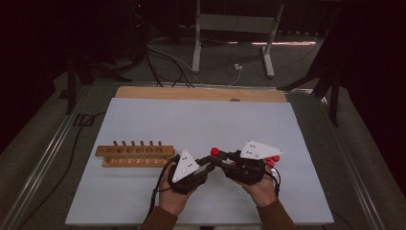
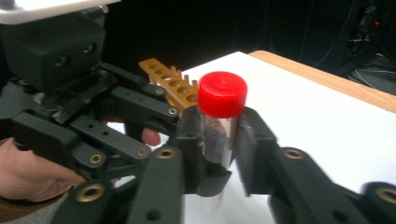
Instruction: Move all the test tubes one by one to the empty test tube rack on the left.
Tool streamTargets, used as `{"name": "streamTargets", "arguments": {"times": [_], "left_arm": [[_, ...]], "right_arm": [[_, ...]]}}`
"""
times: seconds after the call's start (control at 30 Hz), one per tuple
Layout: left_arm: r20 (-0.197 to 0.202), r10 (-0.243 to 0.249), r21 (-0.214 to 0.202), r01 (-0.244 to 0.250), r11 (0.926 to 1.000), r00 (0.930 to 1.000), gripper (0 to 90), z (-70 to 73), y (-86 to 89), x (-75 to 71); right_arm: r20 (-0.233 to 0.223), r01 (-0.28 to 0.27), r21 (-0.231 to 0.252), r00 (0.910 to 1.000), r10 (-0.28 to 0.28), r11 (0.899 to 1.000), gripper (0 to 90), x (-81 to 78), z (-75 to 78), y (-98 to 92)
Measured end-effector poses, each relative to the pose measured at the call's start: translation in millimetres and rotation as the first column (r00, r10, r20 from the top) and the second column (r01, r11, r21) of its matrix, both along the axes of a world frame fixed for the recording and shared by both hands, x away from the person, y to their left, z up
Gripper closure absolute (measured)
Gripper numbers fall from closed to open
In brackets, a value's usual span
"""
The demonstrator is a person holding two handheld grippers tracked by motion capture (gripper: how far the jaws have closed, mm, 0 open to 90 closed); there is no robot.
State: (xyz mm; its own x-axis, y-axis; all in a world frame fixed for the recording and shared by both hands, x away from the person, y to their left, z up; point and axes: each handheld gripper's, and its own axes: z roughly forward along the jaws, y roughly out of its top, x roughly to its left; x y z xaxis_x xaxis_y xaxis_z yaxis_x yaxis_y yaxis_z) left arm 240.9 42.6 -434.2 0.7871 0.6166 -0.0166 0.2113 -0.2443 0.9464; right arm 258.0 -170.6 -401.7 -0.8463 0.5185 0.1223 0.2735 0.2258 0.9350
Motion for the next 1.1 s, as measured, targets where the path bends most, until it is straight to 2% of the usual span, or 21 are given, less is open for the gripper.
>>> {"name": "streamTargets", "arguments": {"times": [0.03,0.07,0.1,0.13,0.17,0.23,0.33,0.4,0.5,0.63,0.73,0.9,1.0,1.1], "left_arm": [[-0.004,0.007,-0.004,-0.007,1.0,1.0,75.8,-0.1,1.6,1.3],[-0.004,0.007,-0.004,-0.007,1.0,1.0,75.9,-0.1,1.6,1.3],[-0.01,0.016,-0.012,-0.016,0.9998,0.9998,75.9,-0.4,4.4,2.9],[-0.01,0.016,-0.012,-0.016,0.9998,0.9998,75.9,-0.4,4.4,2.9],[-0.012,0.028,-0.016,-0.028,0.9995,0.9995,75.9,-0.7,7.9,4.4],[-0.014,0.039,-0.021,-0.039,0.999,0.9991,76.0,-0.7,11.2,5.5],[-0.012,0.052,-0.025,-0.052,0.9984,0.9986,76.0,0.0,16.0,6.9],[-0.012,0.055,-0.027,-0.055,0.9981,0.9984,75.9,0.3,17.4,7.4],[-0.011,0.067,-0.032,-0.068,0.9972,0.9977,76.0,1.0,21.5,8.5],[-0.015,0.084,-0.038,-0.085,0.9957,0.9963,75.9,1.6,28.3,10.8],[-0.015,0.09,-0.04,-0.091,0.995,0.9958,75.9,2.1,31.4,11.8],[-0.02,0.109,-0.055,-0.11,0.9924,0.9938,75.9,3.4,40.6,15.0],[-0.021,0.127,-0.066,-0.128,0.9895,0.9916,75.8,3.8,47.1,16.8],[-0.022,0.146,-0.076,-0.147,0.9862,0.9891,75.8,4.6,54.7,18.4]], "right_arm": [[0.002,0.003,0.004,1.0,-0.003,1.0,58.7,-0.7,0.8,-0.9],[0.002,0.003,0.004,1.0,-0.003,1.0,58.7,-0.7,0.8,-0.9],[0.006,0.008,0.018,0.9999,-0.008,1.0,46.9,-1.3,2.3,-3.7],[0.006,0.008,0.018,0.9999,-0.008,1.0,46.9,-1.3,2.3,-3.7],[0.012,0.022,0.02,0.9997,-0.022,1.0,36.4,-2.0,3.7,-7.0],[0.022,0.051,0.011,0.9985,-0.051,0.999,29.0,-2.3,4.7,-10.9],[0.043,0.102,0.004,0.9938,-0.102,0.995,25.2,-2.9,5.2,-18.5],[0.054,0.111,0.0,0.9924,-0.111,0.994,24.4,-3.3,5.0,-21.4],[0.081,0.164,-0.008,0.9834,-0.162,0.986,16.6,-6.0,4.6,-35.0],[0.075,0.245,-0.013,0.9671,-0.243,0.97,1.7,-6.4,4.5,-48.9],[0.071,0.271,-0.008,0.9603,-0.27,0.963,0.0,-6.7,4.2,-58.8],[0.077,0.281,0.0,0.9567,-0.281,0.96,0.0,-9.4,3.3,-72.0],[0.083,0.297,-0.014,0.9519,-0.295,0.955,0.0,-10.5,1.1,-77.5],[0.088,0.32,-0.003,0.944,-0.318,0.948,0.0,-11.5,-1.5,-85.6]]}}
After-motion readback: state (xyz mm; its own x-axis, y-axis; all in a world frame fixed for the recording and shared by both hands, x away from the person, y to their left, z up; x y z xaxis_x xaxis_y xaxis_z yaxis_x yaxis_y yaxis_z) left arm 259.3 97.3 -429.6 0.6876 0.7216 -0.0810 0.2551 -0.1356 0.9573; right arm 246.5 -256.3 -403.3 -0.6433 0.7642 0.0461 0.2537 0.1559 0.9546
